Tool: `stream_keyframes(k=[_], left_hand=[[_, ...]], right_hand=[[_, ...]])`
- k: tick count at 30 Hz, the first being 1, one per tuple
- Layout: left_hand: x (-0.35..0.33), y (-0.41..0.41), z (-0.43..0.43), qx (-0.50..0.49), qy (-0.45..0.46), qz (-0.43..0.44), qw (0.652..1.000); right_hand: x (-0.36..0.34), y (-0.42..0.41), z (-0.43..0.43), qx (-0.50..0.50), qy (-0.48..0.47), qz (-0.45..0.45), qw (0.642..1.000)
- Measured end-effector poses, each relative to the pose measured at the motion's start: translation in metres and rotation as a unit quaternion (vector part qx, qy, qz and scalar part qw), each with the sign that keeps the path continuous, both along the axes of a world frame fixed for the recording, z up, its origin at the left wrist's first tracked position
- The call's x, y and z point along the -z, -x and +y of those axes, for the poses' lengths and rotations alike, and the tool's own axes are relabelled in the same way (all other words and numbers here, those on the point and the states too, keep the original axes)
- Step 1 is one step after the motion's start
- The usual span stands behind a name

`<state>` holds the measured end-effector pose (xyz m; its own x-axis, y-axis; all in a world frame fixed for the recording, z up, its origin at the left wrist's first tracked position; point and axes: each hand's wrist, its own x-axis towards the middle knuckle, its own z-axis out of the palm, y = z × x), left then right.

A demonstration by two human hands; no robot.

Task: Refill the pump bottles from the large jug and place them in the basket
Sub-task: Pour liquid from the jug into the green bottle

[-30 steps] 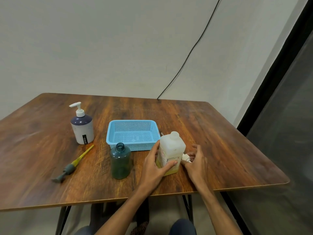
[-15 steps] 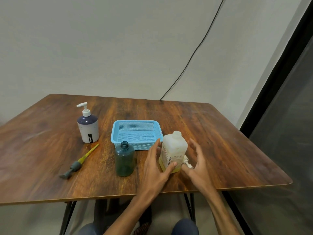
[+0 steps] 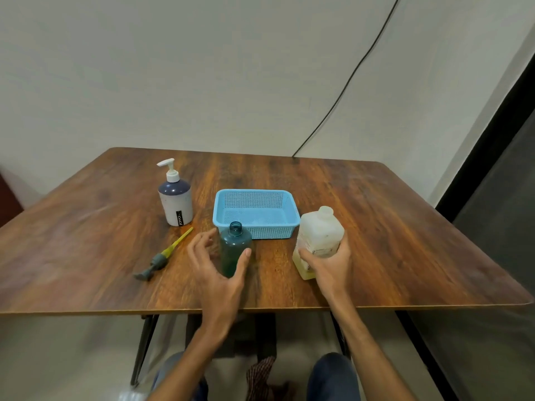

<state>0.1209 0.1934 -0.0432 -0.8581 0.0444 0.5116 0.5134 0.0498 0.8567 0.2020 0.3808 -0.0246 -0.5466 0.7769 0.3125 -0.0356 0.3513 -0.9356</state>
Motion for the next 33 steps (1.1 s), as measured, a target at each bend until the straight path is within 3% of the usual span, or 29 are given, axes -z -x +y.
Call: stream_keyframes(k=[6,10,17,33], left_hand=[[0.003,0.024,-0.006,0.082,0.084,-0.054,0.992],[0.002,0.029,-0.007,0.125,0.092,-0.053,0.987],[0.006,0.037,-0.009,0.149,0.070,-0.056,0.985],[0.010,0.037,-0.005,0.145,0.061,-0.047,0.986]], right_hand=[[-0.010,0.002,-0.008,0.008,-0.057,-0.023,0.998],[-0.021,0.005,-0.017,-0.014,-0.142,-0.061,0.988],[-0.042,0.015,-0.024,-0.043,-0.299,-0.183,0.935],[-0.058,0.016,-0.031,-0.023,-0.438,-0.294,0.849]])
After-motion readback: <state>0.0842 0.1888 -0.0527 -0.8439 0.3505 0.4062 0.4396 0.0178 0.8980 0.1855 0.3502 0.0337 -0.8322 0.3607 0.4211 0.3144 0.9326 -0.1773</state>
